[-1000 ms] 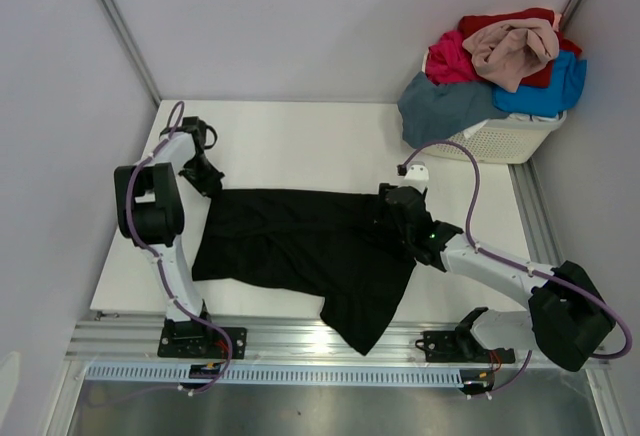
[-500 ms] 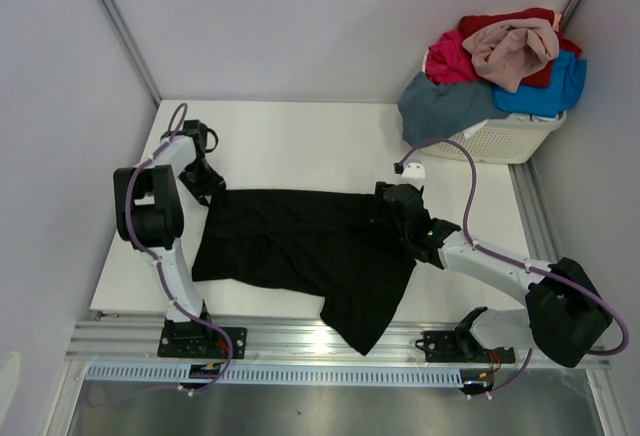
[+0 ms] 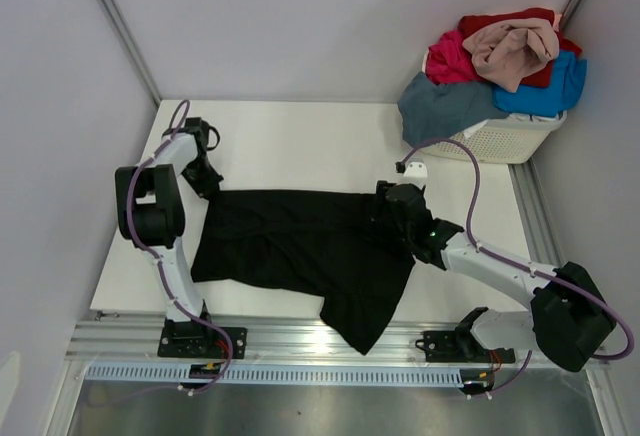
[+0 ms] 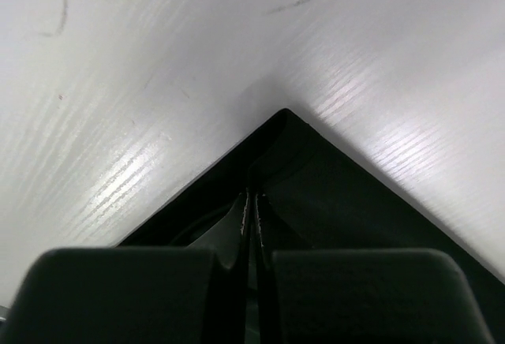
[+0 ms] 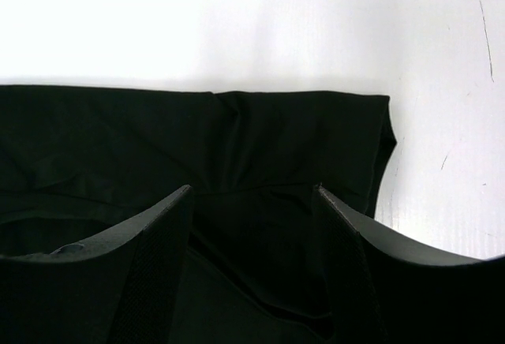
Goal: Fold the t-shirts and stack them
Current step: Fold the flattened tshirt in 1/3 of the way
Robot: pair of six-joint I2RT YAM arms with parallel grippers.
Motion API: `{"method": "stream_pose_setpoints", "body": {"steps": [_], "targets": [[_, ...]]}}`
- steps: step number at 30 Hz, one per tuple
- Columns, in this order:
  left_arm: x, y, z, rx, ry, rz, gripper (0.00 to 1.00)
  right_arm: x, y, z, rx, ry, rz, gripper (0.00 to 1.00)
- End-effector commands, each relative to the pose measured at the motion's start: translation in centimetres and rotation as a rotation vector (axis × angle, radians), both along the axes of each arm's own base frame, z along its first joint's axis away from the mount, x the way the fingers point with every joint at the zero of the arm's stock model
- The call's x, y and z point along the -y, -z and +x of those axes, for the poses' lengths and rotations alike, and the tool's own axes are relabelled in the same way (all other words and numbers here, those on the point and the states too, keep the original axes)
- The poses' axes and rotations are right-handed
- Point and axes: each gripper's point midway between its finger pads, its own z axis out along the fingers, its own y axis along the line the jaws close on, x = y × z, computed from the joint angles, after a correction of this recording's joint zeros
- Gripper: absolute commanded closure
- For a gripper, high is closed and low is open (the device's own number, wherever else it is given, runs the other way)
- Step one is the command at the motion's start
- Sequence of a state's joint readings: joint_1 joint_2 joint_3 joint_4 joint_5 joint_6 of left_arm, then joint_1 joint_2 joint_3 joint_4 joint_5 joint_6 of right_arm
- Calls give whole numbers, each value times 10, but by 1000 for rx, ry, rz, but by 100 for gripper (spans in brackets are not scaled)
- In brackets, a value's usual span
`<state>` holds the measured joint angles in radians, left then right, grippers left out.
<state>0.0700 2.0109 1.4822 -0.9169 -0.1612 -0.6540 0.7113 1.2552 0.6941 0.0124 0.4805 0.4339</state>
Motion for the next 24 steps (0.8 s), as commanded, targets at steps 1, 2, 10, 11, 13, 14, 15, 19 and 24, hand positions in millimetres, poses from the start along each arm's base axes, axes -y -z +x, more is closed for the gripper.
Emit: {"method": "stream_pose_setpoints", "body": {"steps": [1,2,10,11,13,14,15,19,24], "targets": [[-19,-21,24,52,-25,76,99,-3,-18,2,37,8,40,34],[-23,-23,32,60,-33,86,99,-3,-18,1,36,6,40,34],[-66,-36,60,100,-119,153,99,2,-2,-11,-15,2,23,34],[-68,-39,64,115,-127,144,99,2,-1,-12,-20,3,21,34],[-78,-41,69,126,-153,135,99,0,2,-14,-27,-4,20,34],[-81,-41,69,123,-162,136,99,-1,3,-14,-31,-5,20,35],[-89,-42,67,117,-179,145,99,-2,3,-13,-31,-8,23,34],[-111,-49,71,138,-227,138,94,-10,8,-12,-50,-24,14,35],[-122,-64,73,200,-244,87,62,-19,14,-14,-61,-49,8,34]]}}
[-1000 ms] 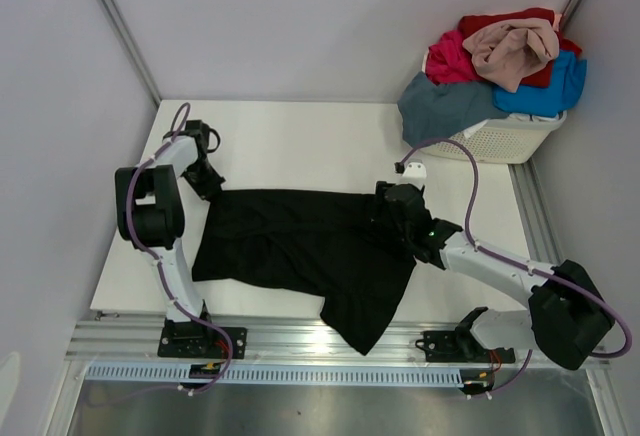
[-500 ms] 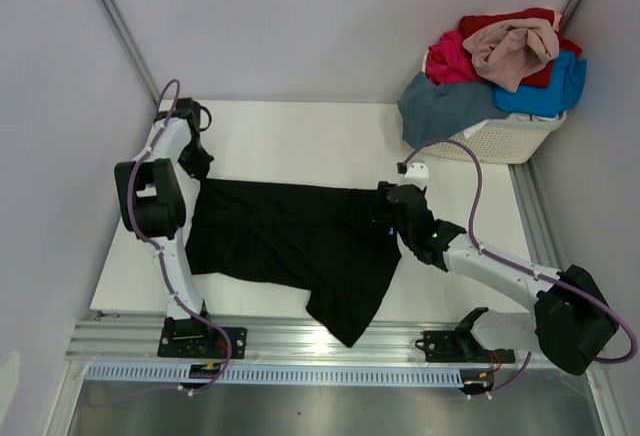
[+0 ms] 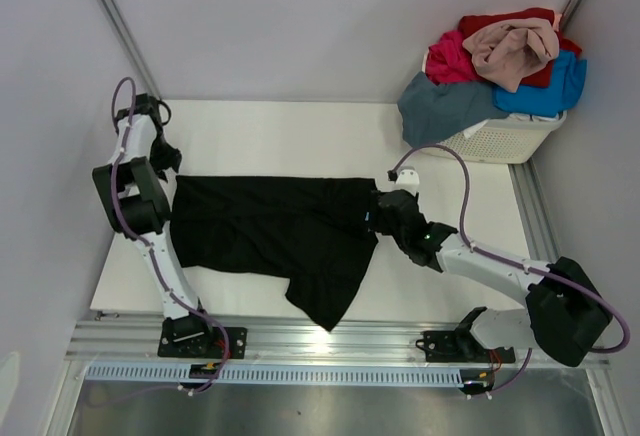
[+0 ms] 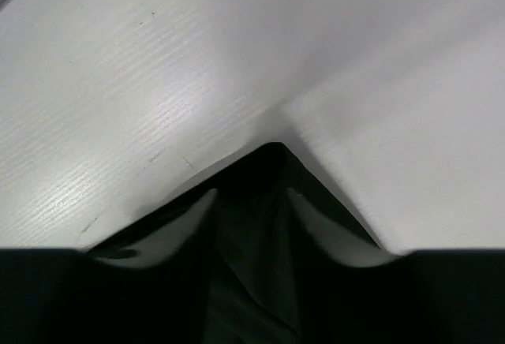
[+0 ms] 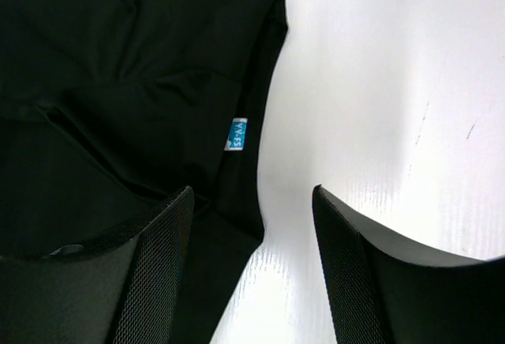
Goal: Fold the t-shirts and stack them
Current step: Fold the flattened tshirt in 1/3 of the way
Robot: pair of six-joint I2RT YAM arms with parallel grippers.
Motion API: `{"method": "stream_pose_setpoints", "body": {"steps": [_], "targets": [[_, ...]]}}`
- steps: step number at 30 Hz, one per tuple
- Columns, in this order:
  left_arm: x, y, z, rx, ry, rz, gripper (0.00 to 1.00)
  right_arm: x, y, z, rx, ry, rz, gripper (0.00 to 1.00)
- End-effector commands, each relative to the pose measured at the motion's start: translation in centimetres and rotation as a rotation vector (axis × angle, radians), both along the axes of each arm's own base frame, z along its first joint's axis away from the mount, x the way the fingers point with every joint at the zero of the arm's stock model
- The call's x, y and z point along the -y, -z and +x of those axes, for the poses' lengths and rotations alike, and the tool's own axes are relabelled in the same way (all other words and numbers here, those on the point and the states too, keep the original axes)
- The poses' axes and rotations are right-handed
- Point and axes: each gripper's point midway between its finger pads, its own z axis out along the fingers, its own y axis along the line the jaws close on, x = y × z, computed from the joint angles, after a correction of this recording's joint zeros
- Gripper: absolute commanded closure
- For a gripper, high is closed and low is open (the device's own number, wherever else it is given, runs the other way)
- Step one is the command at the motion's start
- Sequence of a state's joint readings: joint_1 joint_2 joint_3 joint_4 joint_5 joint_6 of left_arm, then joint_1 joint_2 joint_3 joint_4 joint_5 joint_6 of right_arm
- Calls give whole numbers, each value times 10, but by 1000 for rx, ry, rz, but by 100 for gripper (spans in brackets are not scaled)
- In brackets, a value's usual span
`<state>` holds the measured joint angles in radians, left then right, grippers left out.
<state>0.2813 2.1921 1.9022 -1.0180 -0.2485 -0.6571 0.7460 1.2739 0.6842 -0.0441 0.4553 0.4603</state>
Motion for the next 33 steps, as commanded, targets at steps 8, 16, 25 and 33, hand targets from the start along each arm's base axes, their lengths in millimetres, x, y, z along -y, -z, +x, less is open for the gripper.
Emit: {"method": "stream_pose_setpoints", "body": {"steps": [8,16,25,33], "targets": [[23,-42,-13,180,57,-89,19,-17,3,3,-1,-34,4,34],[54,-28,-100,156,-3,-121,16,-14,35,-19,-82,-23,67,35],[66,-18,-163,212,-106,-90,18,-32,87,-60,-236,-102,162,37],[78,1,-185,197,-135,-126,21,-56,104,-75,-301,-168,199,61]]}}
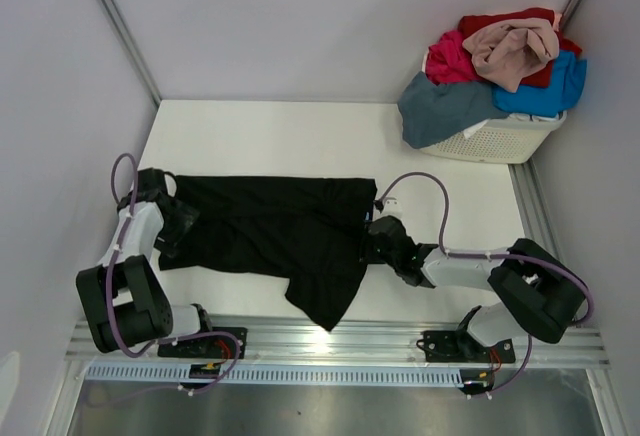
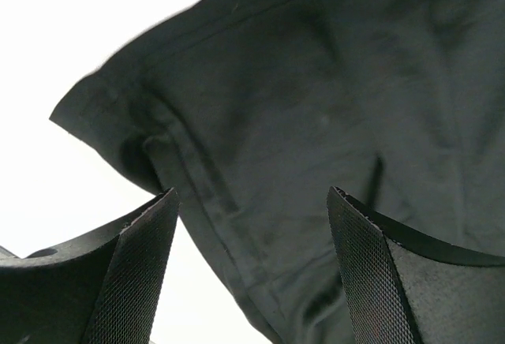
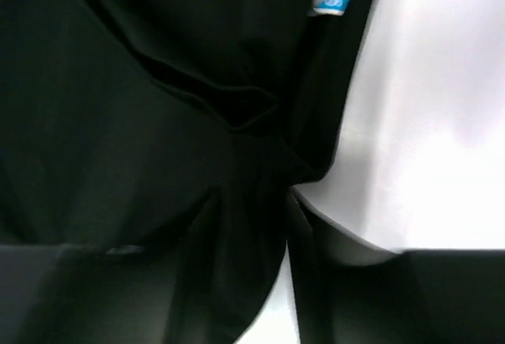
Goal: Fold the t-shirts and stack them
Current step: Fold the flattened tshirt in 1/3 of the way
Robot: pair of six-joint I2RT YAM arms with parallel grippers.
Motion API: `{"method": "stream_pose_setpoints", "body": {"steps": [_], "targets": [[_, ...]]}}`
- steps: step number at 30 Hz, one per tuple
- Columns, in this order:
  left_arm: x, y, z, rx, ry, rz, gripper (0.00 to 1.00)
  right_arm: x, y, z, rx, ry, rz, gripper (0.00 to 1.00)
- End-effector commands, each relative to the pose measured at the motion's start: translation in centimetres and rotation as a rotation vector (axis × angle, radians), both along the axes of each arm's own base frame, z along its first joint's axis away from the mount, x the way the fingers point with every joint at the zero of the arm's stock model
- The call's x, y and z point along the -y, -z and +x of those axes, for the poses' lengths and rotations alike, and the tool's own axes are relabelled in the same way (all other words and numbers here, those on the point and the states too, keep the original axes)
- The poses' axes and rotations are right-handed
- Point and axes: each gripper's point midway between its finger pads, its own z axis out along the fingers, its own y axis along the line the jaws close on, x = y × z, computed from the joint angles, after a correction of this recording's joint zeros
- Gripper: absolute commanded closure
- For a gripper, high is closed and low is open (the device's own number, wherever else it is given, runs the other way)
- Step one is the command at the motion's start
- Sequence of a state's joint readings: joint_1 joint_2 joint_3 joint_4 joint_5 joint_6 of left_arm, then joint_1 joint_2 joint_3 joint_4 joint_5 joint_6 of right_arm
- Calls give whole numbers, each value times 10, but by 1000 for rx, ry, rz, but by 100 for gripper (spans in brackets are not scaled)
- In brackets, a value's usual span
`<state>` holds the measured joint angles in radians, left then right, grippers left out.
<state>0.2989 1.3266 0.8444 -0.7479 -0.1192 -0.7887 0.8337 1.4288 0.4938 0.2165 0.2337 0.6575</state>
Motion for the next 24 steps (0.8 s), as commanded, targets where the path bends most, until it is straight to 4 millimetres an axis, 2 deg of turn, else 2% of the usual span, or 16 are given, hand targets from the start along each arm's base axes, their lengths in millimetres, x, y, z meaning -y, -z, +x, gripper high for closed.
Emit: {"method": "stream_pose_setpoints", "body": {"steps": [1,2,5,14,16,20,24], "targets": [[2,-1,1,53,-35,-5,21,-9,19,-18,-84,-35,11,69],[3,-1,0,52,-35,-9,21,-9,20,-17,-83,-31,3,85],[5,1,-2,51,-33,-14,21,-4,19,-13,-62,-7,-22,100],[4,-7,-10,63,-27,12,23,15,-4,10,48,98,-94,100],[1,-9,-18,43,-50,38,23,24,-8,16,70,140,-121,100],[1,-18,-18,101,-47,56,23,43,-10,27,70,211,-128,100],[11,-13,-17,88,-13,9,23,59,-11,39,69,265,-131,100]]}}
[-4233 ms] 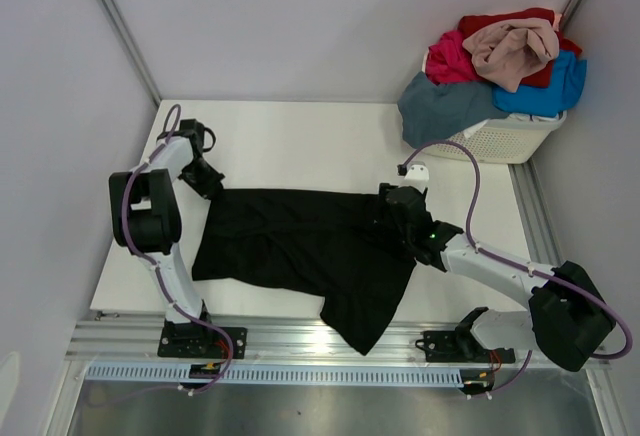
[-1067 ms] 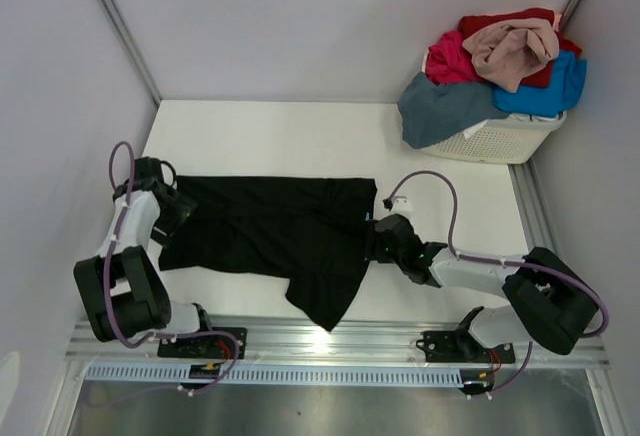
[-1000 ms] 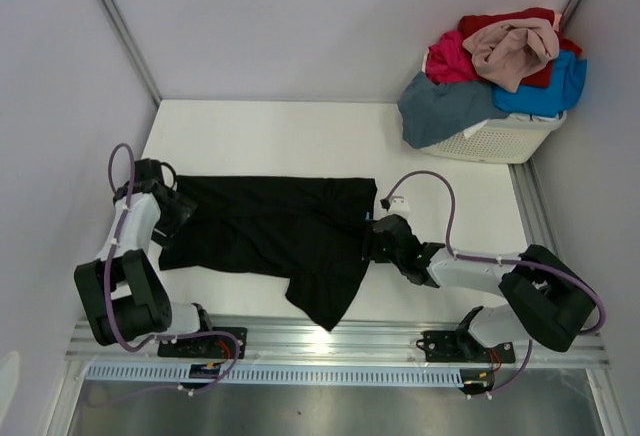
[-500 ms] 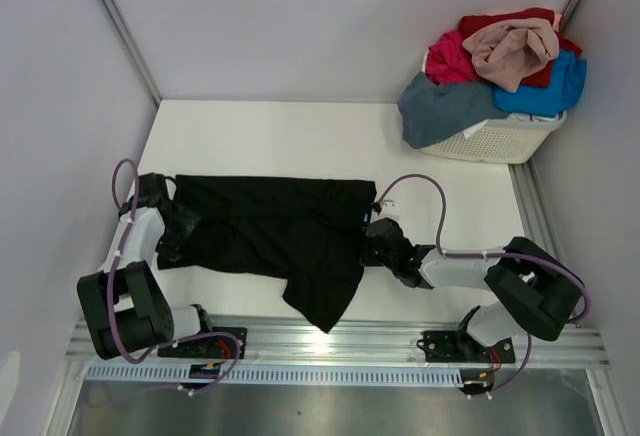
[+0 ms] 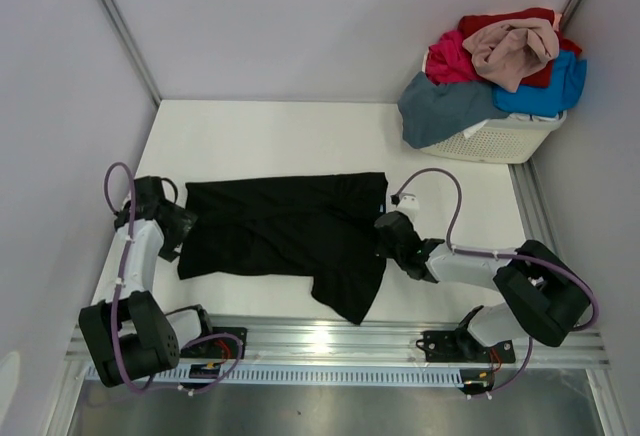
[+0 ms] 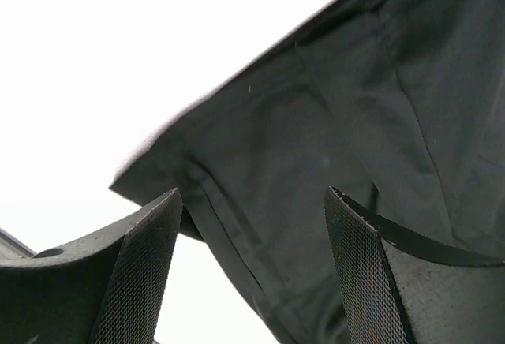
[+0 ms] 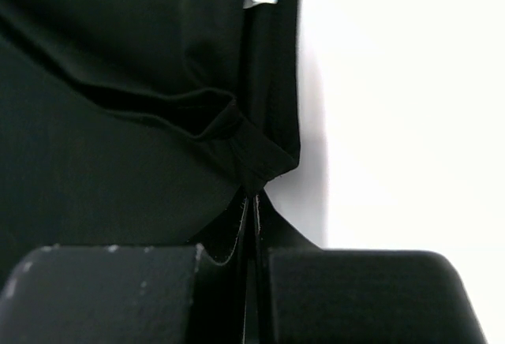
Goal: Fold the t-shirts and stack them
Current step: Fold the flattened tshirt in 1/3 of the way, then grap the side of the flattened tshirt closest away from the robot with both arms
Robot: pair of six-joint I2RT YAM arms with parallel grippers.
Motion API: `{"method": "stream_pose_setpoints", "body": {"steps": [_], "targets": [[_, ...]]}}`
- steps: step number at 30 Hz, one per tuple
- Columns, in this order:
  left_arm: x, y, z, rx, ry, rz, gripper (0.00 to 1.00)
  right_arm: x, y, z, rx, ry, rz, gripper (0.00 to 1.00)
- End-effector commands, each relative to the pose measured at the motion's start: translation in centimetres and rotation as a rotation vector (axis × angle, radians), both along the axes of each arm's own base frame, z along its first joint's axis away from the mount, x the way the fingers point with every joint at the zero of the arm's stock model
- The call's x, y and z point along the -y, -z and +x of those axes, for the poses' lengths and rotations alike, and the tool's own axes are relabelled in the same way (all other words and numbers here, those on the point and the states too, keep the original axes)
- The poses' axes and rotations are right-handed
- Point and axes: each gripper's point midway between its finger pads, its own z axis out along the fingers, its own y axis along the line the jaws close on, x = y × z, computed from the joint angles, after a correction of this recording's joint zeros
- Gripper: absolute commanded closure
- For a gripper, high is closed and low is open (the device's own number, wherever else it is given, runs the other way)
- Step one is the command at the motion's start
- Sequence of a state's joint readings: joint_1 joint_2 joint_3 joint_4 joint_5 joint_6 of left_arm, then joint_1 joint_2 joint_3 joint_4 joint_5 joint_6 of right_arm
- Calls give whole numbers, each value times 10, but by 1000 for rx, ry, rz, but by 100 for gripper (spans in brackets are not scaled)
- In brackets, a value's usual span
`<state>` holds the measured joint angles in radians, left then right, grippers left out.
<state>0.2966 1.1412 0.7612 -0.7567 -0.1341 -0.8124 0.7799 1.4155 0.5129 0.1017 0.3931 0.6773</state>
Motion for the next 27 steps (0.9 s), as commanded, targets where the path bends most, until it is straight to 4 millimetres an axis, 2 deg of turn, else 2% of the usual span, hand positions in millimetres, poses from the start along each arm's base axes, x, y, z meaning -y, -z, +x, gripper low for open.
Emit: {"method": "stream_pose_setpoints", "body": {"steps": [1,6,9,10,13,18,19,21,22,23,25,27], "targets": [[8,5,-1,-14,18,-26,24,17,-17,22,60,90,-14,100],[23,18,-10,-33,44,-72,24,40,-24,43,82,169,-18,100],[31,22,-10,-33,72,-95,24,43,-30,55,101,177,2,100],[33,23,-9,-36,82,-92,24,39,-37,61,115,171,14,100],[43,26,-8,-59,132,-90,25,35,-37,70,116,162,-12,100],[54,39,-12,-138,183,-114,26,21,-52,89,137,136,-9,100],[55,43,-13,-176,186,-119,26,19,-52,91,133,131,-9,98],[55,44,-14,-213,203,-116,27,14,-57,94,131,123,-1,76],[56,46,-20,-257,207,-114,27,13,-58,94,127,118,1,50],[54,45,-19,-277,208,-102,28,12,-58,93,126,114,-1,41],[52,45,-26,-325,221,-69,28,11,-59,91,129,100,-6,29],[56,45,-35,-350,247,-50,28,10,-63,91,141,94,2,27]]}}
